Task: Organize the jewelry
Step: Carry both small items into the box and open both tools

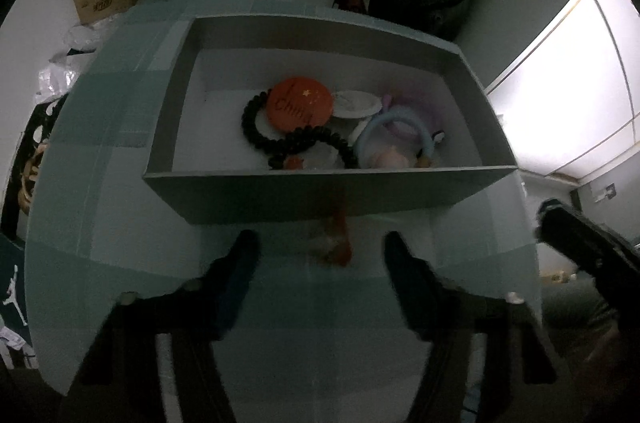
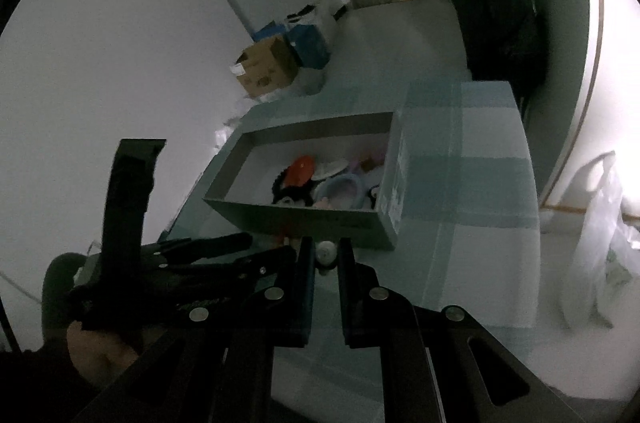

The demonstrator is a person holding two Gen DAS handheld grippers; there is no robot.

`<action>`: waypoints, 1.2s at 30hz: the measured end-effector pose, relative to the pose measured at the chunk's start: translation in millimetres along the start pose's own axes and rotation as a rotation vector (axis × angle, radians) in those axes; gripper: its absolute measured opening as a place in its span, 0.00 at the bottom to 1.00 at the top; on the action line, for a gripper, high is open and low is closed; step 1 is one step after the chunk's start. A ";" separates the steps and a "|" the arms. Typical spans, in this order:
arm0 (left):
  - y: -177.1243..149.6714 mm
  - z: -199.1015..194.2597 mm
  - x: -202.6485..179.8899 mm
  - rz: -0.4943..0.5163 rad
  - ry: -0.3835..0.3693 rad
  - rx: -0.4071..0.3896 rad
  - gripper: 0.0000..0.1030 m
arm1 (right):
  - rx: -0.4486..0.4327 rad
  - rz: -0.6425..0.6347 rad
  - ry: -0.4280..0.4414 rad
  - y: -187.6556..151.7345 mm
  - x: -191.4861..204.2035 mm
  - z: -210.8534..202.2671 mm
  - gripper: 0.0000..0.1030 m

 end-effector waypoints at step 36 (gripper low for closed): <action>32.2 -74.0 -10.7 0.030 -0.170 -0.197 0.24 | -0.106 0.045 0.092 35.8 27.7 -1.7 0.09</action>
Point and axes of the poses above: each gripper's, at about its wrist camera, not at the fingertips, and z roughly the way its jaws point, x to its left, y to its top, the point moved 9 cm from there along z, roughly the way its jaws point, and after that the axes turned 6 degrees about x, right-handed, at the moved point
